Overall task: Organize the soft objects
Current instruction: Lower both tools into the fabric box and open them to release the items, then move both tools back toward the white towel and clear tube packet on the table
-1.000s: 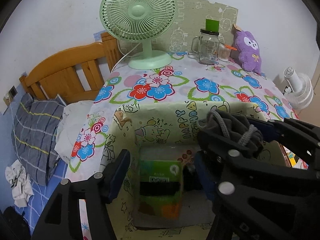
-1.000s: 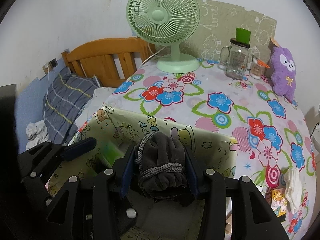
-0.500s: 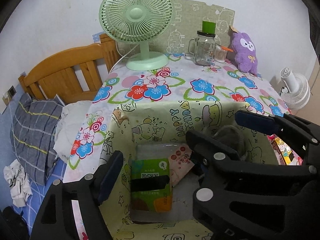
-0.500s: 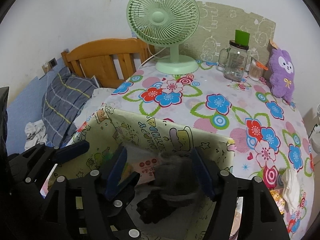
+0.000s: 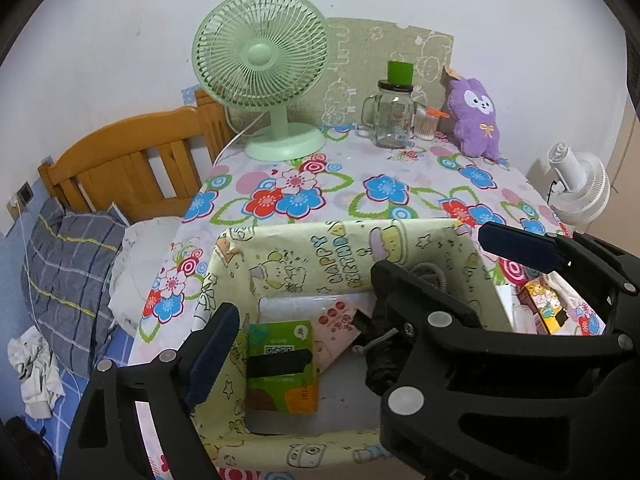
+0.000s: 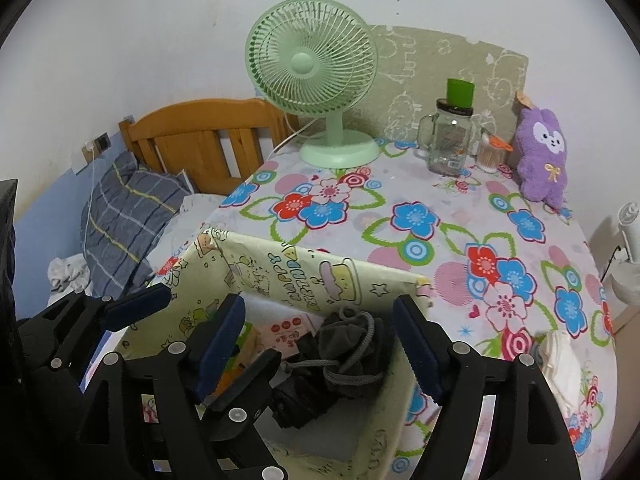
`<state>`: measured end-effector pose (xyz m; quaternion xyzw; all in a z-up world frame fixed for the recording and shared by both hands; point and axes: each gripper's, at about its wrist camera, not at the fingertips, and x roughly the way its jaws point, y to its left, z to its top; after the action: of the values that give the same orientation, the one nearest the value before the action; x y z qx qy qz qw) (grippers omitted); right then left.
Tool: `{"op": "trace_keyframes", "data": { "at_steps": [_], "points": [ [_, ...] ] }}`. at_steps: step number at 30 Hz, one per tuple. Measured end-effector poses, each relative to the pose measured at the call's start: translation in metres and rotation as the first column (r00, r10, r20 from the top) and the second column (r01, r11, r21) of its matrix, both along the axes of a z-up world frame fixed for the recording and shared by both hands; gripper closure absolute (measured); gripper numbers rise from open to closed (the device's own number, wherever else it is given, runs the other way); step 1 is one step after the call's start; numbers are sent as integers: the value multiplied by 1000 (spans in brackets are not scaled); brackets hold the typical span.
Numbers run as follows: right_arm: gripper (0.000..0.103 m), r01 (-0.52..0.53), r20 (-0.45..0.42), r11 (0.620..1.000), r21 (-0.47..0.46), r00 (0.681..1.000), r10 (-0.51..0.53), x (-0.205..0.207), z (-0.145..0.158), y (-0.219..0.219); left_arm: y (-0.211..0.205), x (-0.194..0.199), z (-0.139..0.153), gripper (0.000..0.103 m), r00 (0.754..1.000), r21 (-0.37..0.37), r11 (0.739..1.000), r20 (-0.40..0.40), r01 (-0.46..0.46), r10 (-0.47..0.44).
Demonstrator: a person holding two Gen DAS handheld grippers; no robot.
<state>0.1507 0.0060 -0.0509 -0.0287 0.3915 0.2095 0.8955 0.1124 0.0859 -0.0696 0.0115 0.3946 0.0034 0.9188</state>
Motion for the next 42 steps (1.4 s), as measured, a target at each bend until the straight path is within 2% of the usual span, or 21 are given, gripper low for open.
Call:
{"op": "trace_keyframes", "data": {
  "at_steps": [18,22,42],
  "points": [
    [20,85,60,996,34,994,-87,-20,28,-48,-44,-14,28,11,995,28,998,76,56,-58],
    [15,111,81,993,34,990,-113,-24,34,-60,-54,-17,32,7,994,27,998,90,63,-65],
    [12,215,111,975,48,969,-219,-42,40,-122,-115,-26,38,4,978,44,987,133,155,-159]
  ]
}}
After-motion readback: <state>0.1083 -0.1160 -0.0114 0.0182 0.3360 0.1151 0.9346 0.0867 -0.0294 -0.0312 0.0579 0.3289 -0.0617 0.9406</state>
